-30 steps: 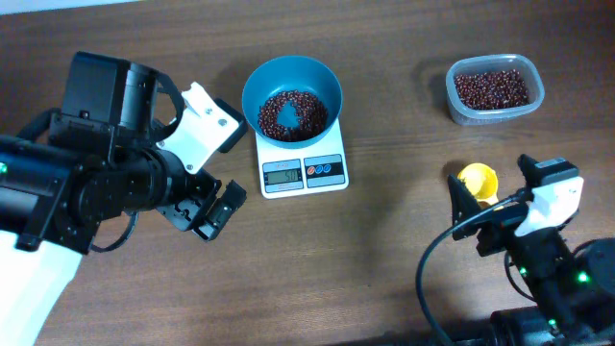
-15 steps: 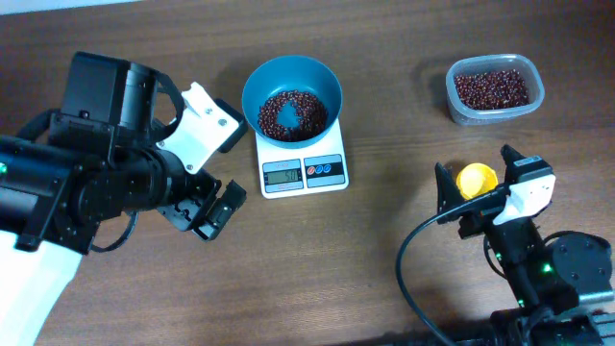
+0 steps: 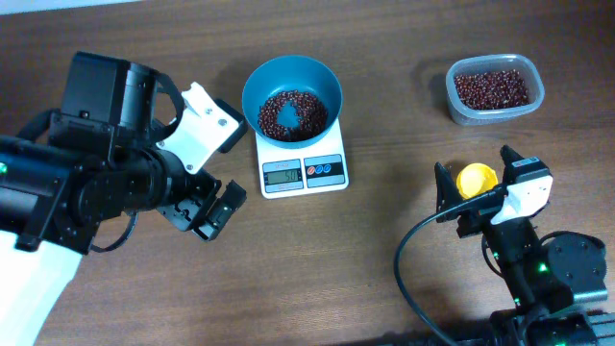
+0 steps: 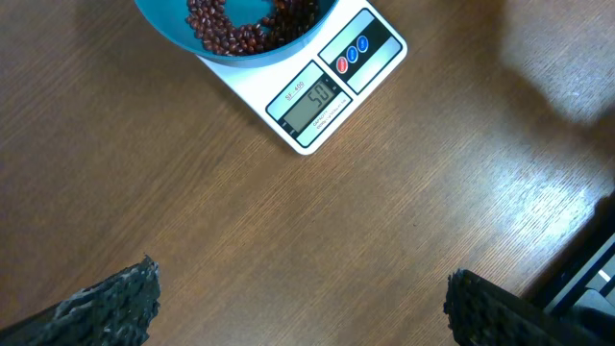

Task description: Scoop item into bowl and weigh 50g on scale

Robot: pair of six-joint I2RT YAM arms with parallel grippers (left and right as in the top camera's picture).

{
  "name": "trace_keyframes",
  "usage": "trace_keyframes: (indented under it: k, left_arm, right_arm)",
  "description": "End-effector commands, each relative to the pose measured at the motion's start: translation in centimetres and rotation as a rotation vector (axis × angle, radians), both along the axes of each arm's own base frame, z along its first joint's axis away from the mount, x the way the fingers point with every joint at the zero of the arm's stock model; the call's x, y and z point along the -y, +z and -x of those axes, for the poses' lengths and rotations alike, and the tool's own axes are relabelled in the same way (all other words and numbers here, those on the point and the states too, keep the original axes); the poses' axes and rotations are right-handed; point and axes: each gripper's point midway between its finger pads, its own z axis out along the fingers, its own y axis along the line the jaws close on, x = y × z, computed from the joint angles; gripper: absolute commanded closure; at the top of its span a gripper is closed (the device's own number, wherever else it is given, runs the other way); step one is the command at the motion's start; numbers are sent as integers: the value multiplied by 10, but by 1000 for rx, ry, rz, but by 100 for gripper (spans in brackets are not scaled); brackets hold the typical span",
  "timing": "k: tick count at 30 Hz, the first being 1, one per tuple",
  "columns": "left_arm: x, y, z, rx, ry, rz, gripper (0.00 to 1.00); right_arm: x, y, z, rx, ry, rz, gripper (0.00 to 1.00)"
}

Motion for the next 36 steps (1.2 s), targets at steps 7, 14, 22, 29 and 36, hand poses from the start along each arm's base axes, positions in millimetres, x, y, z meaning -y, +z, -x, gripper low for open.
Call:
trace_keyframes:
  k: [7, 14, 22, 29, 36]
  left_arm:
    - [1, 5, -1, 8, 9, 19, 1]
    - [1, 6, -1, 8, 10, 19, 1]
    - [-2, 1, 7, -28, 10, 6, 1]
    - [-10, -8, 33, -137, 10, -30, 1]
    - [-25, 16, 44, 73, 43, 10, 1]
  right_arm:
    - [0, -3, 0, -2, -2, 3, 1]
    - [0, -3, 0, -2, -2, 3, 1]
    - [0, -3, 0, -2, -2, 3, 1]
    - [0, -3, 0, -2, -2, 3, 1]
    - [0, -3, 0, -2, -2, 3, 1]
